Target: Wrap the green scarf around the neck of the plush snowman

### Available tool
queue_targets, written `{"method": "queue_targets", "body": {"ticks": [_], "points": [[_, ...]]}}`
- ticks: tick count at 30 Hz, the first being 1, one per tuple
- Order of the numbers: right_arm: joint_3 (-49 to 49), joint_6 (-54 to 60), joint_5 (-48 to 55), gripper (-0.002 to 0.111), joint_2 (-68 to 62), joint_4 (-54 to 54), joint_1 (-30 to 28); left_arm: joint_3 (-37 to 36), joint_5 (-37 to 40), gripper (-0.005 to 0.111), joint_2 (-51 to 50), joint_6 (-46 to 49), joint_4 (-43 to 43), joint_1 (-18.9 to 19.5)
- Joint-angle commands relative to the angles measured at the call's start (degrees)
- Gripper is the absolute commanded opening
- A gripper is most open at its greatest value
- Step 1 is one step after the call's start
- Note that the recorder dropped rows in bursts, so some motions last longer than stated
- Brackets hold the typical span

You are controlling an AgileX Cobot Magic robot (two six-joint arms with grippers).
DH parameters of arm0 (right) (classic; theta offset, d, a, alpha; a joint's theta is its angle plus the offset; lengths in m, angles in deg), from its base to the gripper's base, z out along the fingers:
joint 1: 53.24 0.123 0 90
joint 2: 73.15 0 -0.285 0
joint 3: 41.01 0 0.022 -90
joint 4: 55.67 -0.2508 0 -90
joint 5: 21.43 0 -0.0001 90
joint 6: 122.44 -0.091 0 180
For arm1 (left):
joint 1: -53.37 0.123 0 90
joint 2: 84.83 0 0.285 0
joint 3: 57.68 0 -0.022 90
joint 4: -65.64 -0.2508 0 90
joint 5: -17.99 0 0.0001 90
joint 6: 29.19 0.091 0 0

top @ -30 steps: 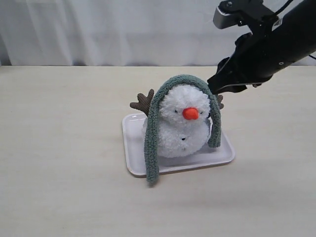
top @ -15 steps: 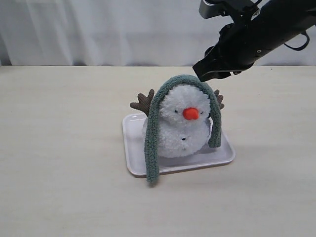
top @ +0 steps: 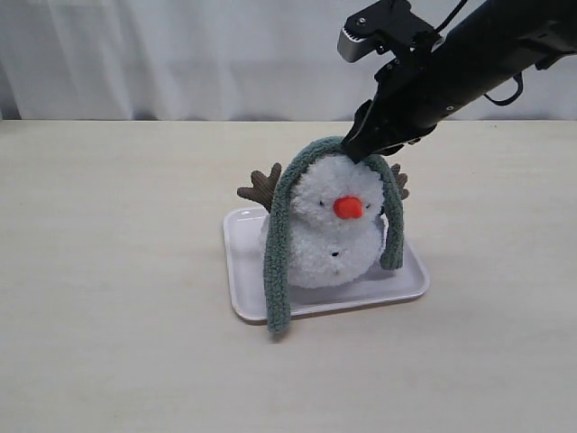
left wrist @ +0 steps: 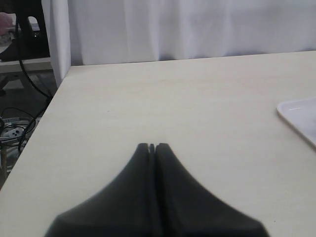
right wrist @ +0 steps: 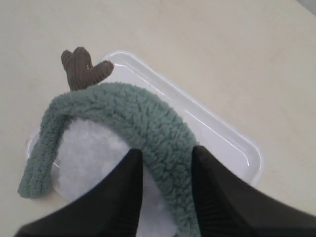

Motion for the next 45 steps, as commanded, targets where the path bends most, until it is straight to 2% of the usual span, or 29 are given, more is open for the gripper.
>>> {"method": "queue_targets", "body": {"ticks": [1, 8, 18, 20, 25, 45], "points": [[0.2, 0.8, -2.3, 0.032, -1.0, -0.5, -0.3, -0.2, -0.6, 0.000, 0.2, 0.1, 0.0, 0.1], [0.2, 0.7, -2.9, 0.032, -4.4, 0.9, -0.3, -0.2, -0.6, 0.000, 0.2, 0.1, 0.0, 0.1], [0.2, -2.3, -9.3, 0.032, -4.7, 3.2, -0.3, -0.2, -0.6, 0.000, 0.2, 0.1, 0.0, 0.1], [0.2, -2.3, -9.6, 0.027, -4.7, 3.2, -0.3, -0.2, -0.6, 0.000, 0.2, 0.1, 0.0, 0.1], [0.2, -0.5, -8.6, 0.004, -4.7, 2.7, -0.3, -0.2, -0.6, 0.000, 0.2, 0.1, 0.0, 0.1], [0.2, -4.2, -9.7, 0.004, -8.2, 2.1, -0.3, -0.2, -0.6, 0.000, 0.2, 0.1, 0.0, 0.1]]}}
